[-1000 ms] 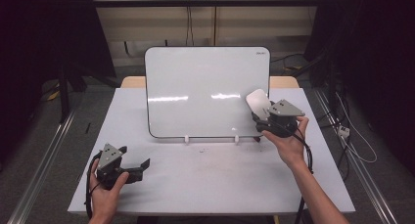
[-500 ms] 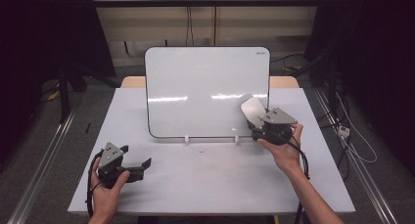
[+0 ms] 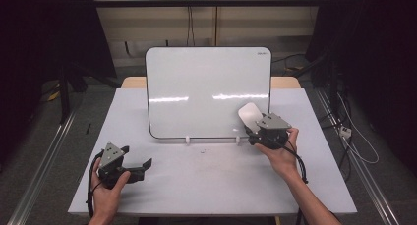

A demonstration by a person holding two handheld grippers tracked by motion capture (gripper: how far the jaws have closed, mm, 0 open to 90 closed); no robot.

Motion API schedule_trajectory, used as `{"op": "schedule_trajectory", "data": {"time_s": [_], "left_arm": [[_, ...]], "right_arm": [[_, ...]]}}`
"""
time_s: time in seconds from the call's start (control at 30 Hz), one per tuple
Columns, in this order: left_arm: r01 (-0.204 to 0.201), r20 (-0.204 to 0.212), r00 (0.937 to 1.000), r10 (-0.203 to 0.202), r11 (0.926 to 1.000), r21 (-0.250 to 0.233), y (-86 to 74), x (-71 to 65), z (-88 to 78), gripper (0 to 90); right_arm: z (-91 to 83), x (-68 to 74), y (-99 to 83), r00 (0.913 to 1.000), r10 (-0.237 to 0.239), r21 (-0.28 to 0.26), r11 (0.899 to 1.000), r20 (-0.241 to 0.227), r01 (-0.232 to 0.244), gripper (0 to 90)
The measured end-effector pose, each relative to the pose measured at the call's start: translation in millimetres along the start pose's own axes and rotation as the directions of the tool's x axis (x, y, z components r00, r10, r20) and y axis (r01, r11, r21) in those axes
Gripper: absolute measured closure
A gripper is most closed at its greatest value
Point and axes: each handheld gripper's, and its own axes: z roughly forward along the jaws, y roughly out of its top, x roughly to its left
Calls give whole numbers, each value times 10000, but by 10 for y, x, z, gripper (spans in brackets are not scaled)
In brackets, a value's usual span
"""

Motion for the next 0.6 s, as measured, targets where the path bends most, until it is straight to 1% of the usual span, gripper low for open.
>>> {"op": "schedule_trajectory", "data": {"time_s": [0.13,0.23,0.27,0.3,0.37,0.47,0.6], "left_arm": [[-2,-20,10000,2,10000,26,3,-6,-2,58],[-19,-22,10000,19,10000,-21,7,-12,-3,58],[-13,-28,10000,13,10000,-30,10,-14,-2,59],[-17,-26,10000,16,10000,-32,11,-16,-3,59],[-124,6,9999,124,9999,-13,12,-14,-3,58],[-25,5,10000,25,10000,-62,8,-18,4,58],[-53,-20,10000,53,10000,-37,14,-19,0,58]], "right_arm": [[29,1,-5,10000,-55,11,10000,26,55,314],[57,0,-11,9999,-66,51,10000,94,66,314],[70,-4,-13,9997,-159,65,9999,199,157,314],[70,-4,-13,9997,-159,65,9999,199,157,314],[84,-15,-13,9996,-171,71,9998,226,169,313],[104,-33,6,9993,-186,39,9998,328,184,314],[145,-41,33,9985,-304,8,9995,463,304,314]]}}
